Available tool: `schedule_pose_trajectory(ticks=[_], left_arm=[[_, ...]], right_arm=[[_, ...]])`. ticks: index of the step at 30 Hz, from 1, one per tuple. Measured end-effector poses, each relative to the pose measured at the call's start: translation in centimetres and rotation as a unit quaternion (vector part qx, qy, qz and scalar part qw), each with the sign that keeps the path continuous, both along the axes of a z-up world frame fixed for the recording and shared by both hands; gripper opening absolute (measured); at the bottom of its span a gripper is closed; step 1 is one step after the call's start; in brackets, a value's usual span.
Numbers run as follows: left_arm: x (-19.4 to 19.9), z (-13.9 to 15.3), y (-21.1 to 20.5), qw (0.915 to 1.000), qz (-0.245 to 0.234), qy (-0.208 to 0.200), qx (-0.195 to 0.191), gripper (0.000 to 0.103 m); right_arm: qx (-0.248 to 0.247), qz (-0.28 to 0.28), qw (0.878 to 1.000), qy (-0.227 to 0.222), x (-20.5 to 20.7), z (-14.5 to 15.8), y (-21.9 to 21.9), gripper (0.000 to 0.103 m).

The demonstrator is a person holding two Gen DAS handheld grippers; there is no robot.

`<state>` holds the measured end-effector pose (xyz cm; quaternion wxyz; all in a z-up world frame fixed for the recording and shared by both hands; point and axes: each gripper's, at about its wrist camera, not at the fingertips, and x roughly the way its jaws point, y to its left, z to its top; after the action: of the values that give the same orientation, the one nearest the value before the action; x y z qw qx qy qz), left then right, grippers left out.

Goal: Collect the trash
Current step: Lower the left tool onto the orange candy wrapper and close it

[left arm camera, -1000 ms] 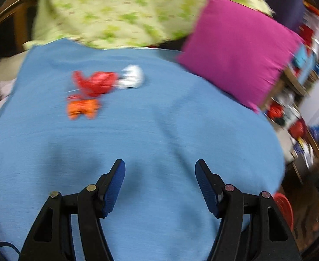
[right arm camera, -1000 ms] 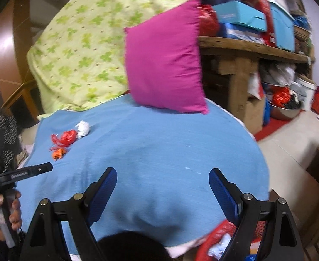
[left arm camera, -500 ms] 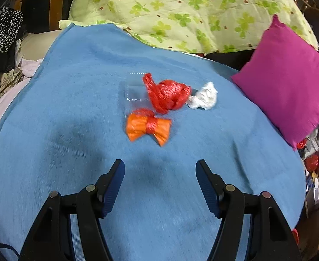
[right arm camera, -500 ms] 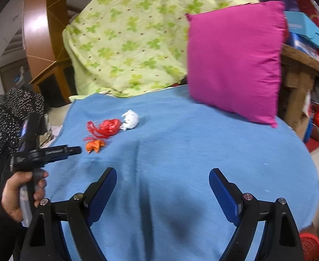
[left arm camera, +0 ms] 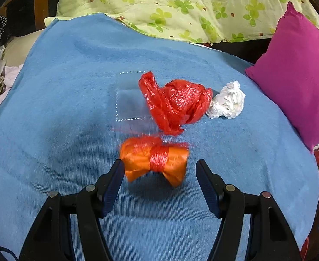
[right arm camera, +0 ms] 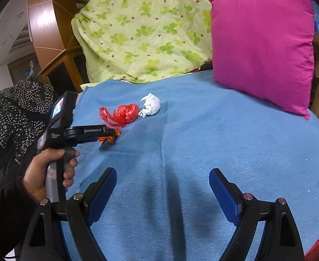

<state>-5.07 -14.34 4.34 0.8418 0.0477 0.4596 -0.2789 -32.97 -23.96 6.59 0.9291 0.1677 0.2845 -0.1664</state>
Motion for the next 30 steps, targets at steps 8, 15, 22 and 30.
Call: schedule_pose_trajectory(ticks=[8,15,22,30], left_arm=[[0.7,-0.5,0.0,1.0,-0.002,-0.002,0.004,0.071],[1.2,-0.6,1.0,0.9999,-0.003,0.004,-0.013,0.071],[0.3,-0.3,2.6,0.9998,-0.013,0.005,-0.014,0.054],[-1.1,0.7,4.9,0.9997,0.022,-0.003,-0.011,0.064]], right_arm=[[-0.003,0.009,1.0,0.005,0.9,-0.2,0.4,0.089],[-0.01,0.011,1.0,0.008,1.1,0.2,0.7,0.089],[-0.011,0.02,1.0,0.005,1.3,0.4,1.3,0.089],[-0.012,0.02,1.0,-0.002,0.6,0.9,1.6,0.089]])
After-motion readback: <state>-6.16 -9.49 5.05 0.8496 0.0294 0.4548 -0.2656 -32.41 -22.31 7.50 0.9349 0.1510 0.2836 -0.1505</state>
